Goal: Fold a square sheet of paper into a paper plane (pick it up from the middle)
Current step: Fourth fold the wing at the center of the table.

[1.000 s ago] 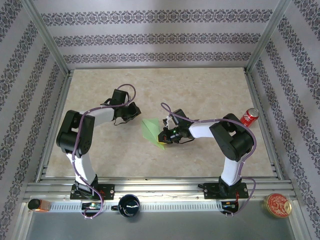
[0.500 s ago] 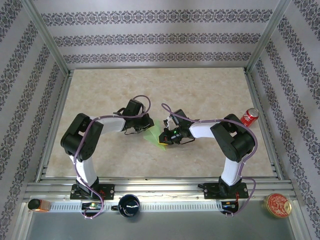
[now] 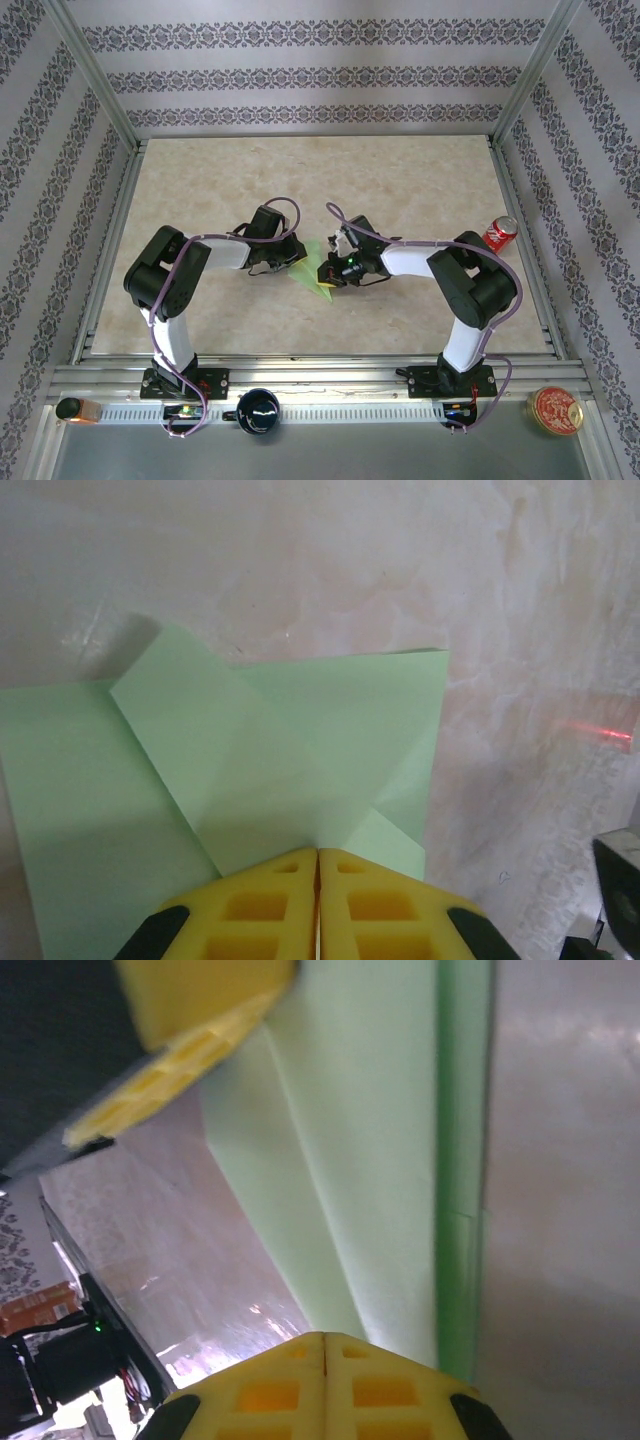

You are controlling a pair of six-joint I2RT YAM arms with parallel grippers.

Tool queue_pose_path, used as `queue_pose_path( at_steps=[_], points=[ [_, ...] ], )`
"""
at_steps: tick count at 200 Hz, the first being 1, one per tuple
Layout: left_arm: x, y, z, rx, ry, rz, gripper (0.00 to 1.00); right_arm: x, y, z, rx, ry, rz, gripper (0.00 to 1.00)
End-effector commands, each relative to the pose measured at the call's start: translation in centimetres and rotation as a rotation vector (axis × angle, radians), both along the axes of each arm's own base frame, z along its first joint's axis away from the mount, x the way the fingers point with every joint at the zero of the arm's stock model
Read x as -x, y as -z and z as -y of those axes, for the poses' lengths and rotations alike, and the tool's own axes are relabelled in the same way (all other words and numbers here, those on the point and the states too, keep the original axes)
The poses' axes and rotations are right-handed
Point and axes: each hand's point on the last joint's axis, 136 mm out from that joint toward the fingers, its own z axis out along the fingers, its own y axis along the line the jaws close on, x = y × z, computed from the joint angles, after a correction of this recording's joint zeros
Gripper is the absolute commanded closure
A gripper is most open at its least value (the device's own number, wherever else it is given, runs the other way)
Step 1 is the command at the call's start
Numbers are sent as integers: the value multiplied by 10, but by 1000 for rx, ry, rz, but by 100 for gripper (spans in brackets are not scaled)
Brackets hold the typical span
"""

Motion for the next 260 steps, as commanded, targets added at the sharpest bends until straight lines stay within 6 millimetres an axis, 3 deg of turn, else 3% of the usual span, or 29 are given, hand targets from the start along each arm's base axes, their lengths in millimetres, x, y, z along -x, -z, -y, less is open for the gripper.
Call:
queue_pose_path(
  at_steps=[1, 35, 70, 181, 219, 260],
  points=[
    [14, 29, -17, -81, -39, -62, 91, -15, -10, -14, -21, -4, 19, 98],
    [11, 26, -14, -62, -37, -52, 91, -20, 19, -19, 40, 6, -14, 97],
    [11, 28, -17, -59, -50, -58, 92, 6, 47, 4, 123, -5, -69, 96],
    [12, 36, -29, -71, -87, -87, 95, 66, 45, 33, 96, -66, -109, 87],
    [12, 35, -30, -71, -88, -85, 95, 92, 52, 50, 136, -109, -146, 87],
    [12, 34, -30, -73, -88, -89, 94, 107, 55, 65, 175, -110, -158, 87]
  ],
)
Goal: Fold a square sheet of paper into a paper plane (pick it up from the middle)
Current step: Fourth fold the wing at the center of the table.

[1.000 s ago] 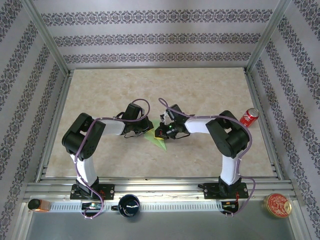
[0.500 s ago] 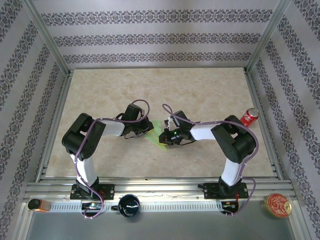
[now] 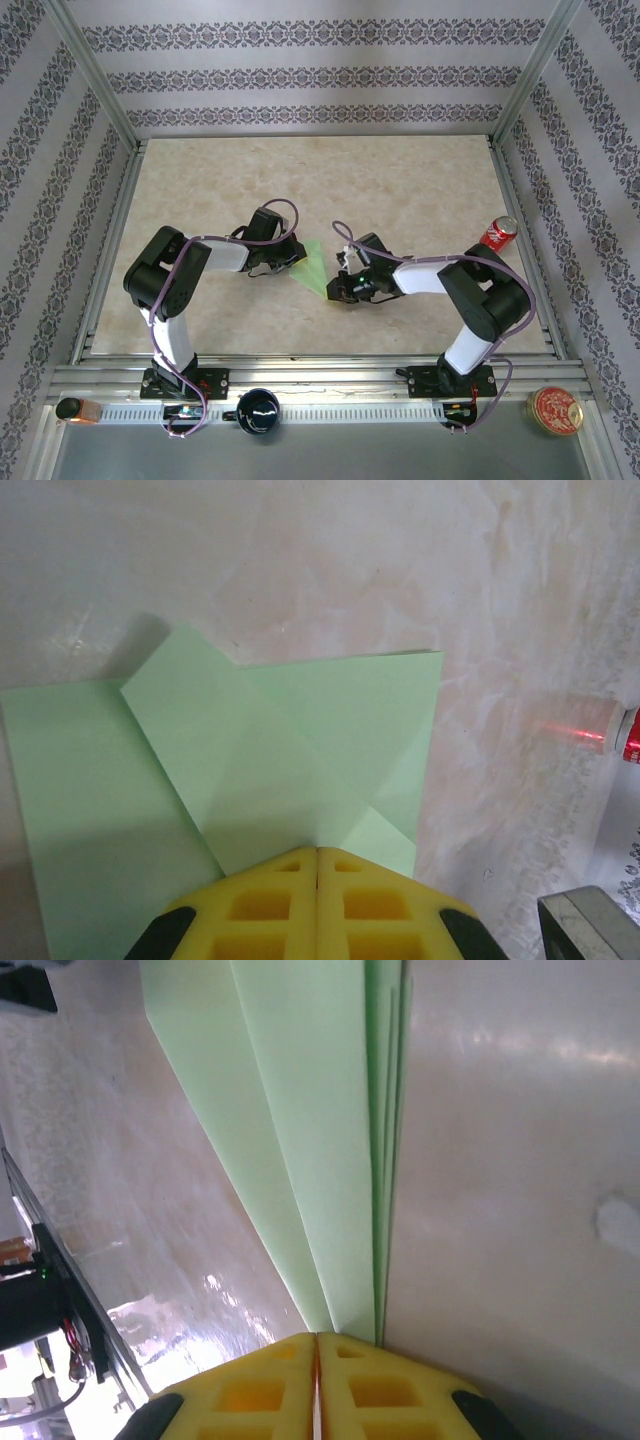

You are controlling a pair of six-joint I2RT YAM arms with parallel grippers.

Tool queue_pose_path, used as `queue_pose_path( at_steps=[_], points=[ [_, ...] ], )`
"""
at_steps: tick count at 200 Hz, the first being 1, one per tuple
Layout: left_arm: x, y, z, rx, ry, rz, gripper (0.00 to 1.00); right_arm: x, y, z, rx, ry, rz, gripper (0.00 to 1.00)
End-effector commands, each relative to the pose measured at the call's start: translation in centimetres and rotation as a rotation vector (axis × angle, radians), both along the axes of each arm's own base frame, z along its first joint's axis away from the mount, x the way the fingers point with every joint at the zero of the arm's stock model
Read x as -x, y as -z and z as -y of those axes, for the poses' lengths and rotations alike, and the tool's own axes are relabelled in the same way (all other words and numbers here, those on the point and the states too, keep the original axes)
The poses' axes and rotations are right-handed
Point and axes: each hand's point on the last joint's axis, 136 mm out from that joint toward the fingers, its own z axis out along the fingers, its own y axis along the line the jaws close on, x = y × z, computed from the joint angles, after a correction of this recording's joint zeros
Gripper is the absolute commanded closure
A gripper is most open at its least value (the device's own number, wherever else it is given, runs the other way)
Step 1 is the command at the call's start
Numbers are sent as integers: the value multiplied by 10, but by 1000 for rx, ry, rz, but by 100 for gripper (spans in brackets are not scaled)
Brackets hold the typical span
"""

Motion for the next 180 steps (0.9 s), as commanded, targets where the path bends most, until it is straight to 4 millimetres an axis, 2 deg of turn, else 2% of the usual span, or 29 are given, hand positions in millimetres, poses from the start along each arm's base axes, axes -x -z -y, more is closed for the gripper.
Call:
queue_pose_path(
  at_steps=[1, 33, 50, 81, 99, 137, 180],
  points=[
    [13, 35, -30, -116, -69, -96, 94, 60, 34, 37, 169, -38, -209, 87],
    [14, 35, -31, -117, -65, -96, 94, 66, 29, 45, 196, -55, -197, 88],
    [14, 33, -30, -112, -62, -92, 94, 61, 16, 42, 182, -57, -175, 88],
    [13, 28, -27, -101, -41, -83, 94, 25, -36, 24, 42, 23, -52, 88],
    [14, 28, -25, -96, -35, -81, 94, 2, -52, 17, -24, 70, -3, 90],
    [14, 27, -24, -90, -30, -79, 94, -28, -47, -1, -18, 87, -40, 90],
    [14, 26, -23, -82, -27, -73, 93, -41, -39, -20, -55, 80, -76, 90]
  ],
)
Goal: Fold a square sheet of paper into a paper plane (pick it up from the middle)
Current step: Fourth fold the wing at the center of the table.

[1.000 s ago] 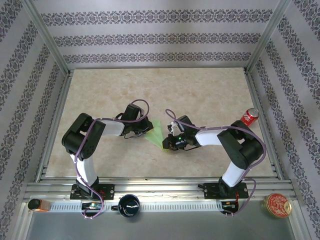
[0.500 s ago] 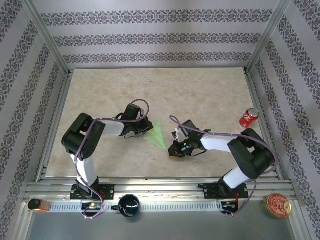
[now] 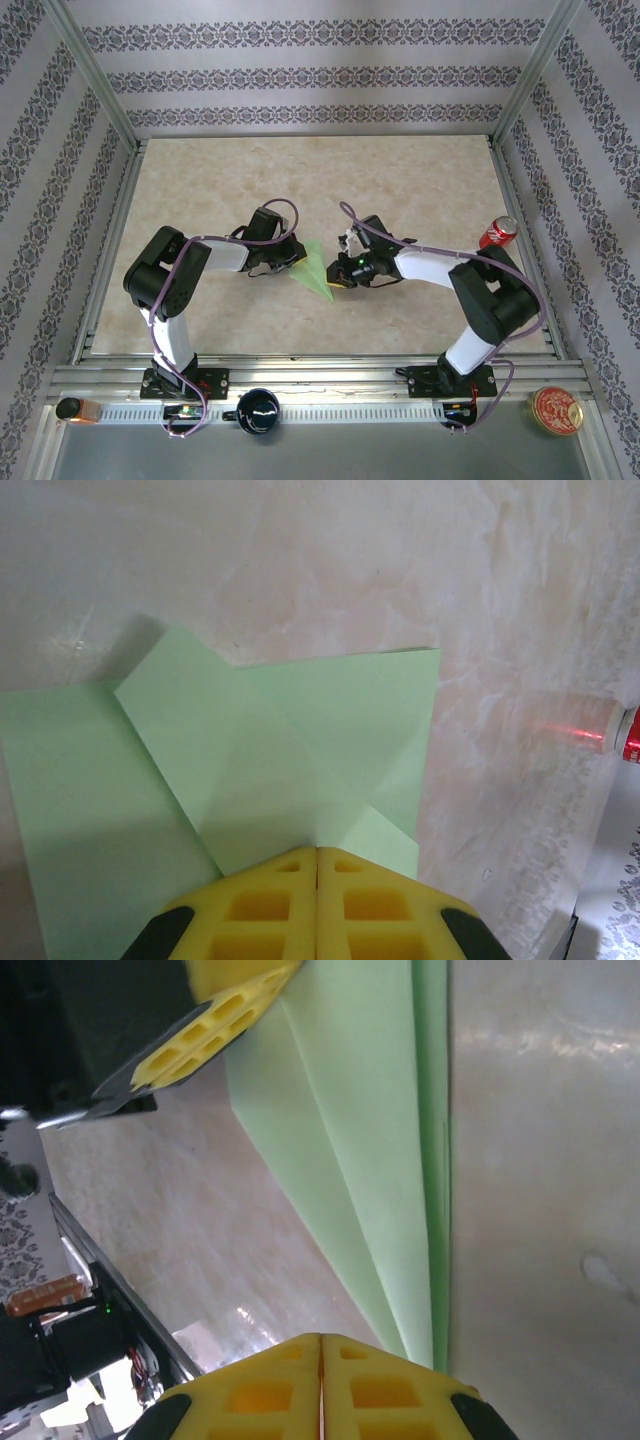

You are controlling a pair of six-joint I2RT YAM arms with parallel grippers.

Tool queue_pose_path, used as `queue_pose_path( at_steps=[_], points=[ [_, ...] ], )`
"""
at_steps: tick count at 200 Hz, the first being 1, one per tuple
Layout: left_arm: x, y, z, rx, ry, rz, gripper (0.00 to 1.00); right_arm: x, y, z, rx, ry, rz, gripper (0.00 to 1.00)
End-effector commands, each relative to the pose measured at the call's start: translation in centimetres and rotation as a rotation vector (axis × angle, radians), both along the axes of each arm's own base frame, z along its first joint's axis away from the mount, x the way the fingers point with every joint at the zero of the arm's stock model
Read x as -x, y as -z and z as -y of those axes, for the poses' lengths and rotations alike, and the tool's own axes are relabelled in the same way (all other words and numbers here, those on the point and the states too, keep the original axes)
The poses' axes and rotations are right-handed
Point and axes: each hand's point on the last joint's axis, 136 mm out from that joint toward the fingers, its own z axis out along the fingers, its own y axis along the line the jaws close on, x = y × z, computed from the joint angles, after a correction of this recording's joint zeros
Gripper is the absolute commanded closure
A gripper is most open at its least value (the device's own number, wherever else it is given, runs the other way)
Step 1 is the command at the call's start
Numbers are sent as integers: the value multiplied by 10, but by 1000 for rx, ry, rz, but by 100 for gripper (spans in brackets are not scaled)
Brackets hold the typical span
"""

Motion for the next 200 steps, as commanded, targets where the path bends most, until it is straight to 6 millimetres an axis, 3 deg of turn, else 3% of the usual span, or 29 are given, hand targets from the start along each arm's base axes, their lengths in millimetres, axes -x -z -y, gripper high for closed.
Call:
queue_pose_path(
  at_steps=[1, 25, 51, 86, 110, 133, 200],
  points=[
    [14, 27, -23, -83, -28, -73, 93, -6, -4, -15, -52, -8, -20, 90],
    [13, 25, -21, -77, -20, -70, 93, -1, 8, -16, -46, -20, -54, 89],
    [11, 21, -17, -54, -8, -47, 93, 13, 35, -4, 30, -28, -115, 90],
    [2, 0, -8, -4, 33, 20, 88, 32, 59, 18, 131, -30, -151, 93],
    [-4, -31, 5, 67, 78, 119, 83, 32, 61, 18, 135, -35, -149, 95],
    [-1, -43, 14, 69, 113, 155, 81, 30, 62, 22, 163, -41, -146, 96],
    [34, -26, 59, 114, 184, 58, 91, 25, 60, 23, 163, -27, -143, 97]
  ],
)
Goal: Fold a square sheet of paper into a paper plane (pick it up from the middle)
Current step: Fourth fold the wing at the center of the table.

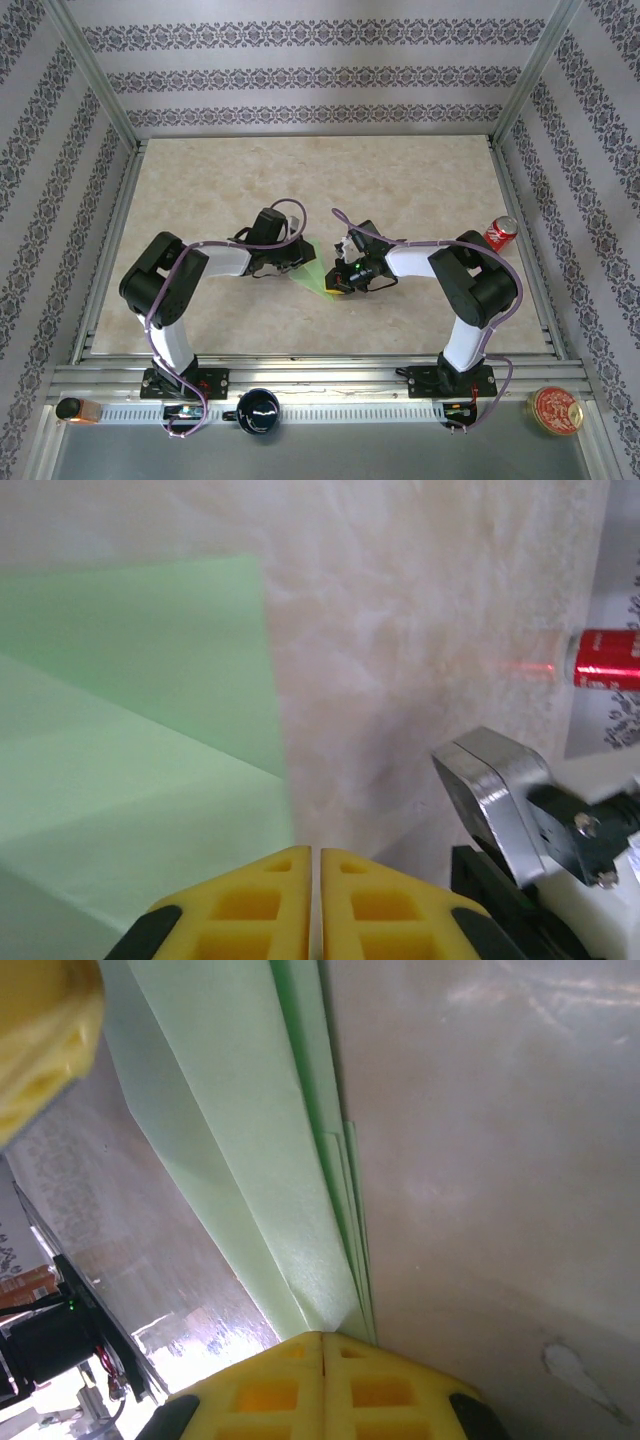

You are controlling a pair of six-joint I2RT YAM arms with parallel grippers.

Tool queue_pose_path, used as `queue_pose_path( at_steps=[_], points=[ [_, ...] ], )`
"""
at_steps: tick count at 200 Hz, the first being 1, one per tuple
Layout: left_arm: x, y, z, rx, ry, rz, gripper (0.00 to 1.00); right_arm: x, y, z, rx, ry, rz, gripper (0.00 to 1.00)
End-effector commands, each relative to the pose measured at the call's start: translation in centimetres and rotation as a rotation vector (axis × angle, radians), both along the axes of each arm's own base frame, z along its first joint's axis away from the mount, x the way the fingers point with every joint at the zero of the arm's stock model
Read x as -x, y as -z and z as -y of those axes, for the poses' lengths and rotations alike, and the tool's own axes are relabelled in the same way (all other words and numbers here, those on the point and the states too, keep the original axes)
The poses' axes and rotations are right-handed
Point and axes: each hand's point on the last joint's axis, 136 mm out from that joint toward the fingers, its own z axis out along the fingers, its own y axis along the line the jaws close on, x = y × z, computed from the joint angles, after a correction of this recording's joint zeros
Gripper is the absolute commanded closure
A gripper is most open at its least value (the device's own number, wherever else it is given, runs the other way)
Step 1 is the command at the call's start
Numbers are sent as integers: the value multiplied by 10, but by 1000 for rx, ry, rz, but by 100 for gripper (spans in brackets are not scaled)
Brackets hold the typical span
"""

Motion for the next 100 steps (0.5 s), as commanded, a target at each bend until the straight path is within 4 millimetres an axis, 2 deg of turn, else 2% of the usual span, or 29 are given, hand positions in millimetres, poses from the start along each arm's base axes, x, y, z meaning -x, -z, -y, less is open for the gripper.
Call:
queue_pose_path(
  at_steps=[1, 58, 77, 100],
  points=[
    [15, 2, 22, 38, 47, -26, 91, 17, 27, 22, 134, 11, -75, 97],
    [44, 21, 16, -3, -11, -92, 95, 17, 26, 23, 135, 20, -73, 97],
    [45, 29, 14, -22, -1, -101, 96, 19, 27, 24, 137, 17, -78, 98],
    [33, 38, -10, -106, -72, -83, 98, 23, 31, 28, 151, 13, -84, 98]
  ],
)
